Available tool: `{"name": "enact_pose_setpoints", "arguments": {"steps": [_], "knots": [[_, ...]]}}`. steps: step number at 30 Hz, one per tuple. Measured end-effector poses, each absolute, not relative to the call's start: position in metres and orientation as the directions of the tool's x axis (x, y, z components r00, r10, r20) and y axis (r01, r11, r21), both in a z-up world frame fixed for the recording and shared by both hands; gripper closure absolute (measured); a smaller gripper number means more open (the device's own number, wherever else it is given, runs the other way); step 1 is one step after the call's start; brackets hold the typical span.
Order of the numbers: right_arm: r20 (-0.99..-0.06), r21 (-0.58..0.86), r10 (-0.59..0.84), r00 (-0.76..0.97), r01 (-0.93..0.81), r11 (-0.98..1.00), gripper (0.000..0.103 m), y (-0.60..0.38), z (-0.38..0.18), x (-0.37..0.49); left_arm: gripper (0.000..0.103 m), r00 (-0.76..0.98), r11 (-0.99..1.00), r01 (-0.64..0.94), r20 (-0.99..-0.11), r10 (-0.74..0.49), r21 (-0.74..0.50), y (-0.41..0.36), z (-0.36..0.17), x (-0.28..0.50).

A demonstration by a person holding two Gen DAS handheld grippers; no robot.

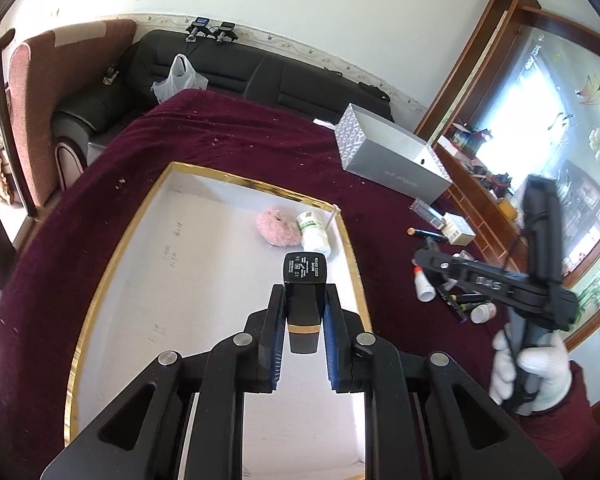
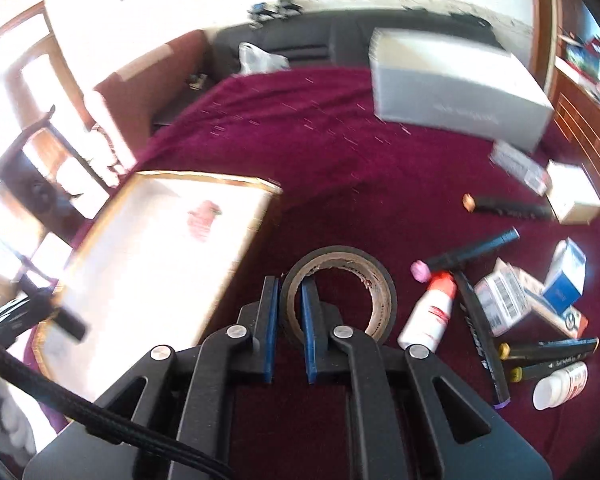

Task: Organize objects
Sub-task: 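Carry the lipstick to the tray while the right gripper grasps the black tape roll, then set the lipstick in the tray while the right gripper places the tape roll beside it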

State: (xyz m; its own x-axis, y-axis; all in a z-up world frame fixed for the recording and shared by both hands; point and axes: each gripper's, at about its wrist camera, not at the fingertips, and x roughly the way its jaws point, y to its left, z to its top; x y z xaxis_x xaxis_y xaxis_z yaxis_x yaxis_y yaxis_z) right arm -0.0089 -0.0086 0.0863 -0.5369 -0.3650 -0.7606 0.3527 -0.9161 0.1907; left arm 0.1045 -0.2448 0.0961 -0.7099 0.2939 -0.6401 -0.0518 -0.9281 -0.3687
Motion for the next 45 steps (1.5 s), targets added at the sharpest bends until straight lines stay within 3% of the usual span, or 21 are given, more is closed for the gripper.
{"name": "enact_pose_setpoints", "arguments": {"steps": [6, 11, 17, 36, 38, 42, 45], "knots": [[-0.738, 0.274, -0.488, -0.466, 0.454, -0.848, 0.094, -0.061, 0.097, -0.008, 0.089, -0.687, -0.965, -0.035, -0.695, 0.214, -0.262, -0.258, 0.098, 0.07], [-0.746, 0.29, -0.526, -0.408, 0.513, -0.808, 0.094, -0.113, 0.084, -0.014, 0.089, -0.623, -0.968, -0.016, -0.755, 0.206, -0.251, -0.276, 0.081, 0.032], [-0.779, 0.211, -0.488, -0.394, 0.568, -0.796, 0.094, -0.161, 0.066, -0.025, 0.089, -0.53, -0.973, 0.04, -0.83, 0.172, -0.227, -0.298, 0.052, -0.016], [-0.834, 0.176, -0.435, -0.339, 0.584, -0.792, 0.094, -0.202, 0.031, -0.074, 0.089, -0.479, -0.96, 0.064, -0.852, 0.211, -0.273, -0.314, 0.025, -0.077], [-0.835, 0.173, -0.433, -0.34, 0.585, -0.793, 0.094, -0.203, 0.03, -0.076, 0.087, -0.482, -0.956, 0.074, -0.85, 0.215, -0.284, -0.316, 0.027, -0.077], [-0.837, 0.168, -0.426, -0.343, 0.58, -0.797, 0.088, -0.2, 0.034, -0.075, 0.066, -0.491, -0.939, 0.116, -0.841, 0.228, -0.323, -0.325, 0.031, -0.073], [-0.821, 0.148, -0.42, -0.387, 0.567, -0.81, 0.08, -0.189, 0.049, -0.071, 0.065, -0.515, -0.926, 0.146, -0.826, 0.228, -0.347, -0.333, 0.042, -0.062]]}}
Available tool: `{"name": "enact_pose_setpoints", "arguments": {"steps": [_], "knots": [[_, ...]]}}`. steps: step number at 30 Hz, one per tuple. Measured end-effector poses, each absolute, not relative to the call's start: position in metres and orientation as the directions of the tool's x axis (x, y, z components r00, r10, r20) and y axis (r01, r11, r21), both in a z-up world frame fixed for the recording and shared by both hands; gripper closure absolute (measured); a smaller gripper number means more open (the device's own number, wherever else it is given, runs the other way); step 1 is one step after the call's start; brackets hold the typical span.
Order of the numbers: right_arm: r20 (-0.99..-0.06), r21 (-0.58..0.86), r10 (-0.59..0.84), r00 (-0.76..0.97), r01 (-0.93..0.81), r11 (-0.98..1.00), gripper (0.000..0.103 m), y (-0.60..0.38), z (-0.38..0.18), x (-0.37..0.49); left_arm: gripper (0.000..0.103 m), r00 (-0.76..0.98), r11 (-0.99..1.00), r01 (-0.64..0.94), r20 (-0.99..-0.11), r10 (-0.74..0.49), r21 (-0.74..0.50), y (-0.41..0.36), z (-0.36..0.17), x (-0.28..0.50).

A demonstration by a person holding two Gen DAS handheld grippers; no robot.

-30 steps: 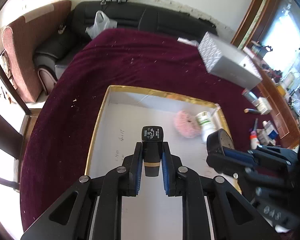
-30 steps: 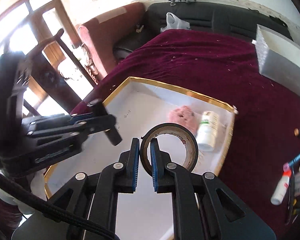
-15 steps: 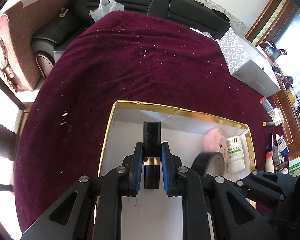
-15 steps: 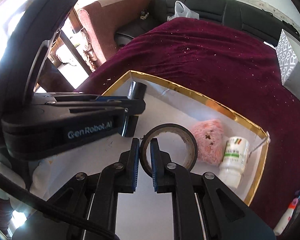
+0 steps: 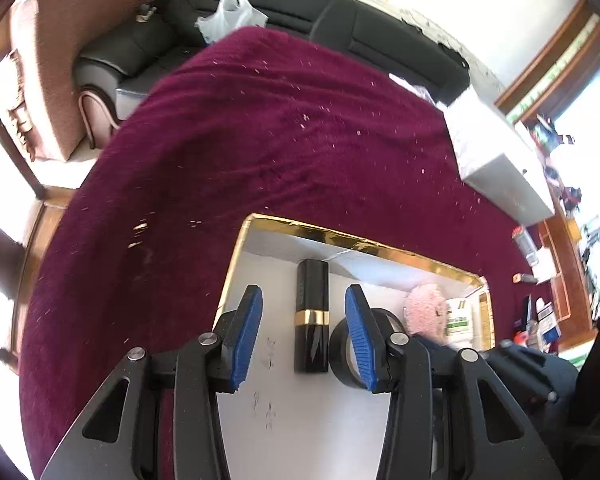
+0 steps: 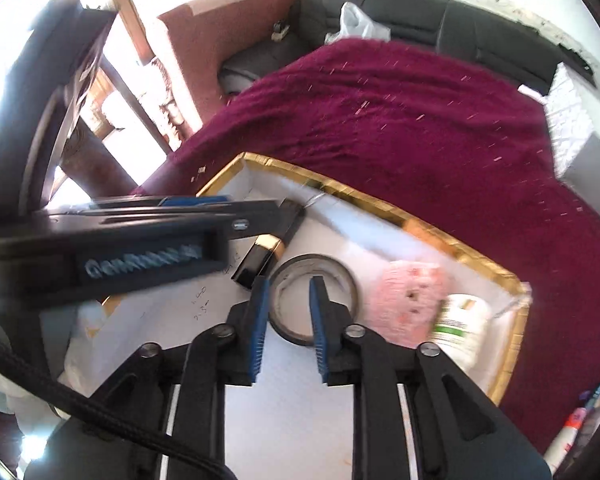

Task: Organize objects
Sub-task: 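Set the lipstick in the tray while the right gripper places the tape roll beside it, then grasp the white bottle with red cap with the right gripper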

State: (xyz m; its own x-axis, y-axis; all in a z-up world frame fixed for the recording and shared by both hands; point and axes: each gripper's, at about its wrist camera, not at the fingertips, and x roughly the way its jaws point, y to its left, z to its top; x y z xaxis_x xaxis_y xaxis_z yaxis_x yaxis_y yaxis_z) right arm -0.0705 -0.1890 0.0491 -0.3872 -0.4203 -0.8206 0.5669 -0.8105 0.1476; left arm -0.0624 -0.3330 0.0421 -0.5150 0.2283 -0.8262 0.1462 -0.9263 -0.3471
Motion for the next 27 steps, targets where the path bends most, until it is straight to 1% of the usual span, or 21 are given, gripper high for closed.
{"name": "enact_pose_setpoints", "arguments": {"steps": [1, 2, 3, 4, 5, 6, 7, 9, 10, 12, 14, 15, 16, 17, 18, 21, 23, 27], "knots": [[-0.811, 0.149, -0.425, -0.403, 0.56, -0.815, 0.074, -0.182, 0.056, -0.068, 0.065, -0.534, -0.925, 0.153, -0.817, 0.218, -0.347, -0.335, 0.049, -0.054], [-0.799, 0.154, -0.431, -0.419, 0.55, -0.821, 0.071, -0.174, 0.064, -0.064, 0.065, -0.552, -0.925, 0.148, -0.805, 0.216, -0.35, -0.334, 0.056, -0.047], [-0.785, 0.158, -0.436, -0.44, 0.539, -0.827, 0.064, -0.163, 0.073, -0.06, 0.062, -0.573, -0.926, 0.139, -0.791, 0.213, -0.35, -0.333, 0.063, -0.038], [-0.769, 0.163, -0.443, -0.461, 0.528, -0.833, 0.055, -0.152, 0.081, -0.055, 0.056, -0.594, -0.928, 0.13, -0.777, 0.209, -0.35, -0.33, 0.069, -0.029], [-0.751, 0.169, -0.446, -0.487, 0.511, -0.843, 0.051, -0.138, 0.089, -0.048, 0.053, -0.615, -0.928, 0.121, -0.761, 0.207, -0.351, -0.327, 0.074, -0.019], [-0.733, 0.177, -0.447, -0.513, 0.491, -0.853, 0.044, -0.123, 0.097, -0.041, 0.049, -0.641, -0.928, 0.107, -0.738, 0.209, -0.356, -0.321, 0.079, -0.008], [-0.716, 0.19, -0.449, -0.534, 0.47, -0.862, 0.04, -0.107, 0.103, -0.035, 0.046, -0.673, -0.928, 0.082, -0.707, 0.216, -0.362, -0.312, 0.083, 0.006], [-0.698, 0.217, -0.448, -0.559, 0.432, -0.875, 0.039, -0.079, 0.108, -0.026, 0.043, -0.7, -0.936, 0.053, -0.682, 0.214, -0.349, -0.297, 0.082, 0.019], [-0.694, 0.231, -0.443, -0.567, 0.407, -0.884, 0.039, -0.065, 0.109, -0.02, 0.043, -0.705, -0.942, 0.037, -0.677, 0.212, -0.334, -0.286, 0.078, 0.024], [-0.695, 0.266, -0.43, -0.577, 0.349, -0.898, 0.039, -0.033, 0.107, -0.011, 0.043, -0.688, -0.945, 0.02, -0.691, 0.223, -0.325, -0.269, 0.064, 0.029], [-0.699, 0.311, -0.424, -0.576, 0.289, -0.905, 0.039, -0.003, 0.102, -0.001, 0.043, -0.64, -0.933, 0.029, -0.724, 0.257, -0.357, -0.261, 0.046, 0.027], [-0.7, 0.328, -0.421, -0.578, 0.263, -0.907, 0.039, 0.011, 0.099, 0.002, 0.043, -0.609, -0.919, 0.044, -0.74, 0.286, -0.391, -0.26, 0.039, 0.025], [-0.7, 0.341, -0.412, -0.584, 0.234, -0.91, 0.039, 0.025, 0.097, 0.007, 0.043, -0.601, -0.891, 0.064, -0.73, 0.326, -0.45, -0.262, 0.033, 0.027], [-0.699, 0.348, -0.405, -0.59, 0.214, -0.913, 0.039, 0.036, 0.095, 0.01, 0.043, -0.606, -0.881, 0.082, -0.725, 0.327, -0.465, -0.263, 0.031, 0.032], [-0.696, 0.355, -0.397, -0.598, 0.195, -0.914, 0.039, 0.049, 0.093, 0.016, 0.043, -0.604, -0.887, 0.095, -0.735, 0.31, -0.452, -0.261, 0.03, 0.034], [-0.693, 0.364, -0.379, -0.613, 0.156, -0.918, 0.039, 0.08, 0.089, 0.023, 0.043, -0.612, -0.894, 0.088, -0.732, 0.3, -0.44, -0.26, 0.033, 0.043], [-0.696, 0.361, -0.357, -0.623, 0.127, -0.924, 0.039, 0.1, 0.088, 0.027, 0.043, -0.636, -0.893, 0.078, -0.712, 0.298, -0.444, -0.263, 0.042, 0.049], [-0.71, 0.372, -0.339, -0.617, 0.08, -0.925, 0.039, 0.126, 0.083, 0.02, 0.043, -0.688, -0.862, 0.084, -0.655, 0.313, -0.5, -0.27, 0.071, 0.063]]}}
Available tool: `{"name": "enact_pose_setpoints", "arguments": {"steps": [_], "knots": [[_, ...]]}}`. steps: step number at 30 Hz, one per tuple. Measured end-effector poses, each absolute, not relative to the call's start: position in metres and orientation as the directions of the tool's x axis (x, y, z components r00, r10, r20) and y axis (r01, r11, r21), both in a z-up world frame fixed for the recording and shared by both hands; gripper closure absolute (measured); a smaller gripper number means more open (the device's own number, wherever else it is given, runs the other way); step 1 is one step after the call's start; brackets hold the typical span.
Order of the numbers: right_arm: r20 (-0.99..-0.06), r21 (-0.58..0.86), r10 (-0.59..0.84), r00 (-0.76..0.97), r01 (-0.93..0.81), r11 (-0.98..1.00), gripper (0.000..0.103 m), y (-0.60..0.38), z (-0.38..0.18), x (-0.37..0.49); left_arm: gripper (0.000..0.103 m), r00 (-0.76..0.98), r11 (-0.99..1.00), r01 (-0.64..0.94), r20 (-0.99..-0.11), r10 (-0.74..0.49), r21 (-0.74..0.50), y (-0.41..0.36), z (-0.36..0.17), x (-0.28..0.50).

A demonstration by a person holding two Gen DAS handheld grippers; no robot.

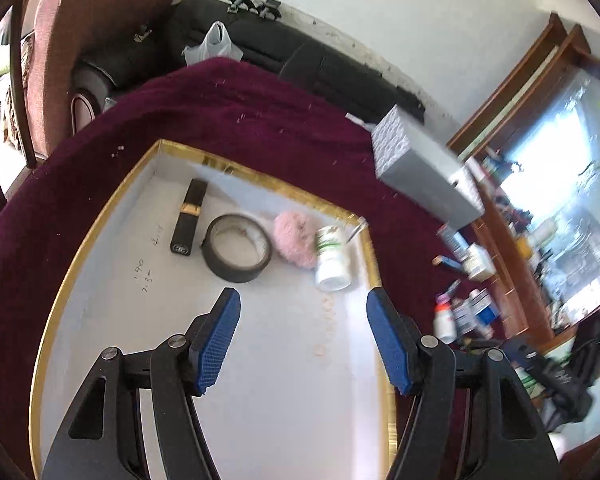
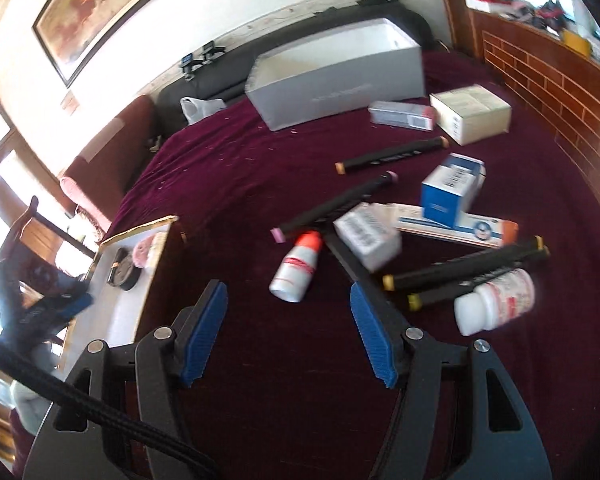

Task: Organize objects
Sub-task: 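Grasp the white bottle with red cap with the right gripper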

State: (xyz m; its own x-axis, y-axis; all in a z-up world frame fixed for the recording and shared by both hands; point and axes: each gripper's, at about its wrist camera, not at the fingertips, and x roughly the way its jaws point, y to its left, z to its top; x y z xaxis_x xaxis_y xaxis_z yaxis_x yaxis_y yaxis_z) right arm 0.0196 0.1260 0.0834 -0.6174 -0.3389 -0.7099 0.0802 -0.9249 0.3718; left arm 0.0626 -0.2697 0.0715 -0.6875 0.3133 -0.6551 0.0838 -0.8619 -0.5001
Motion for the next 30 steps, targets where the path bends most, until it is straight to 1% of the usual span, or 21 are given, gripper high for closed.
{"name": "enact_pose_setpoints", "arguments": {"steps": [4, 7, 9, 15, 17, 18, 19, 20, 21, 26, 30], "knots": [[-0.748, 0.353, -0.325, -0.579, 0.068, -0.933, 0.039, 0.127, 0.069, 0.012, 0.039, -0.721, -0.845, 0.022, -0.594, 0.357, -0.534, -0.25, 0.096, 0.086], [-0.759, 0.369, -0.352, -0.547, 0.084, -0.926, 0.039, 0.112, 0.058, 0.002, 0.039, -0.69, -0.822, -0.009, -0.591, 0.417, -0.57, -0.234, 0.095, 0.091], [-0.771, 0.368, -0.354, -0.53, 0.083, -0.926, 0.039, 0.101, 0.052, -0.009, 0.039, -0.671, -0.819, -0.017, -0.601, 0.435, -0.574, -0.223, 0.094, 0.092], [-0.837, 0.243, -0.225, -0.499, 0.03, -0.97, 0.04, 0.077, 0.033, -0.043, 0.039, -0.68, -0.844, -0.057, -0.598, 0.424, -0.533, -0.215, 0.106, 0.102], [-0.852, 0.215, -0.19, -0.488, 0.005, -0.977, 0.043, 0.073, 0.027, -0.054, 0.039, -0.684, -0.851, -0.067, -0.596, 0.419, -0.522, -0.213, 0.11, 0.102], [-0.857, 0.207, -0.179, -0.484, -0.004, -0.978, 0.049, 0.072, 0.024, -0.058, 0.039, -0.683, -0.855, -0.073, -0.599, 0.418, -0.514, -0.21, 0.112, 0.1], [-0.861, 0.205, -0.174, -0.478, -0.012, -0.979, 0.063, 0.072, 0.021, -0.062, 0.039, -0.679, -0.862, -0.078, -0.606, 0.413, -0.501, -0.206, 0.114, 0.097], [-0.864, 0.211, -0.177, -0.47, -0.019, -0.977, 0.074, 0.072, 0.019, -0.065, 0.039, -0.676, -0.867, -0.083, -0.611, 0.411, -0.492, -0.202, 0.116, 0.095], [-0.867, 0.211, -0.177, -0.466, -0.022, -0.977, 0.079, 0.072, 0.018, -0.065, 0.039, -0.671, -0.87, -0.096, -0.614, 0.415, -0.483, -0.197, 0.118, 0.092], [-0.856, 0.226, -0.191, -0.48, -0.015, -0.974, 0.079, 0.083, 0.021, -0.04, 0.039, -0.641, -0.89, -0.179, -0.636, 0.429, -0.419, -0.159, 0.125, 0.071], [-0.839, 0.292, -0.255, -0.48, -0.002, -0.956, 0.079, 0.104, 0.02, -0.003, 0.039, -0.61, -0.915, -0.249, -0.683, 0.402, -0.316, -0.114, 0.119, 0.043]]}}
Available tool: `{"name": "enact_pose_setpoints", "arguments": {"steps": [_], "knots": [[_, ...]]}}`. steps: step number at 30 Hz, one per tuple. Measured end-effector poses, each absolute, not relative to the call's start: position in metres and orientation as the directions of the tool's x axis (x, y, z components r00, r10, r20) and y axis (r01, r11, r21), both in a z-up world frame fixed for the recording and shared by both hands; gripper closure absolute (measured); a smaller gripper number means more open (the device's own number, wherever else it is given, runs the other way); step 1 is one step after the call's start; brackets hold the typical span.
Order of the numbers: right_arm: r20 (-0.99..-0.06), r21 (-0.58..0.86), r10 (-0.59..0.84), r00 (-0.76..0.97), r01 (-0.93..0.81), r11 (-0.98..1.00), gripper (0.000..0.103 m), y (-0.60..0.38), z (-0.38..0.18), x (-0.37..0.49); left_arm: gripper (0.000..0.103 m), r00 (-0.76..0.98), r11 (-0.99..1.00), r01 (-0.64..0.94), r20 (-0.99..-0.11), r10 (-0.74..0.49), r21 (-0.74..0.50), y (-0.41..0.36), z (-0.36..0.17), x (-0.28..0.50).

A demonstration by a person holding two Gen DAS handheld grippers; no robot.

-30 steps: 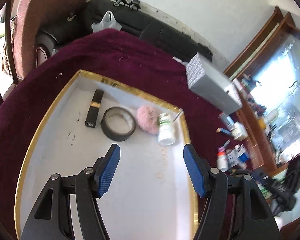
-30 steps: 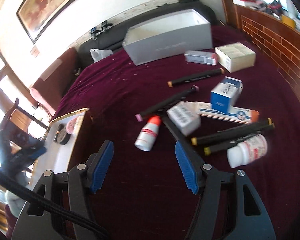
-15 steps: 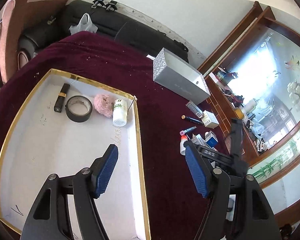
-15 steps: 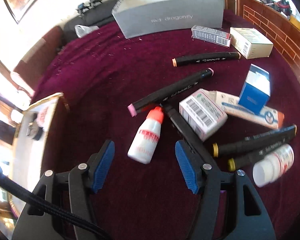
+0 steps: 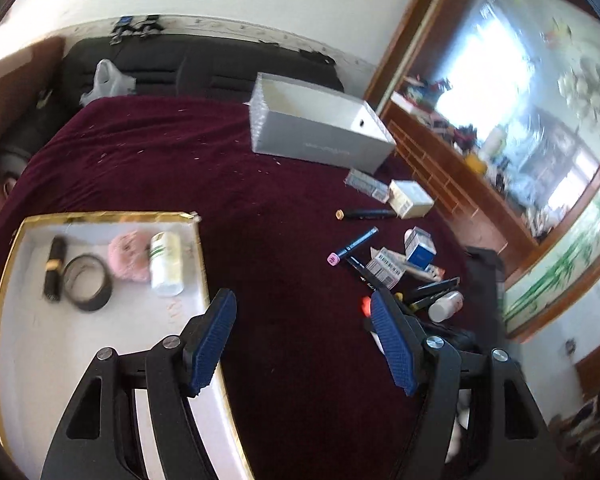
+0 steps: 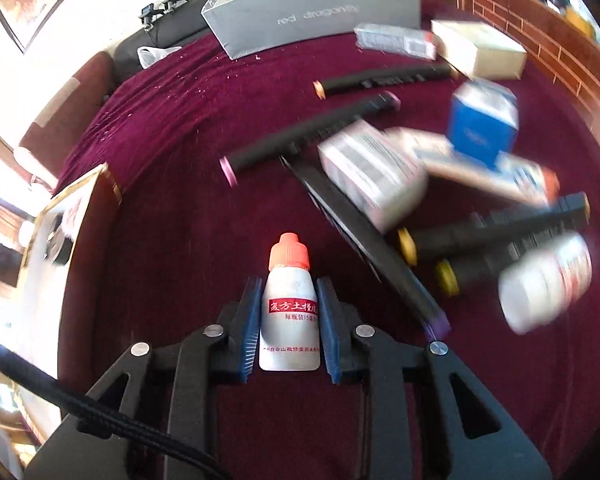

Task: Organize objects
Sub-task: 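Grasp the white bottle with red cap with the right gripper, then grasp a black marker with pink cap with the left gripper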

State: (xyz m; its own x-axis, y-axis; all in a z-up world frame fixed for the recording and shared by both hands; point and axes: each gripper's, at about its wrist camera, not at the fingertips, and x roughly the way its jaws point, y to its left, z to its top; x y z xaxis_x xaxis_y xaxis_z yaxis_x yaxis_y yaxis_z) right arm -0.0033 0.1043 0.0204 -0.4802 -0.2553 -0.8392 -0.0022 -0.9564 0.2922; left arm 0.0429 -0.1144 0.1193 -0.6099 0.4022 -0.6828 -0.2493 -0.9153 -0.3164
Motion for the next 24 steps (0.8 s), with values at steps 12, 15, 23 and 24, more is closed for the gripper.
{"name": "enact_pose_setpoints", "arguments": {"steps": [12, 15, 23, 24], "knots": [[-0.682, 0.524, -0.459, -0.57, 0.057, -0.85, 0.078, 0.151, 0.007, 0.039, 0.04, -0.563, -0.892, -0.45, -0.786, 0.254, 0.034, 0.024, 0.08, -0.057], [-0.669, 0.551, -0.485, -0.564, 0.063, -0.832, 0.078, 0.151, 0.005, 0.038, 0.039, -0.572, -0.858, -0.494, -0.795, 0.202, 0.137, 0.047, 0.068, -0.071], [-0.631, 0.629, -0.548, -0.549, 0.052, -0.776, 0.078, 0.159, 0.002, 0.035, 0.04, -0.527, -0.8, -0.569, -0.831, 0.176, 0.192, 0.077, 0.044, -0.092], [-0.63, 0.63, -0.55, -0.548, 0.052, -0.775, 0.078, 0.159, 0.002, 0.035, 0.04, -0.526, -0.803, -0.566, -0.832, 0.176, 0.187, 0.08, 0.044, -0.096]]}}
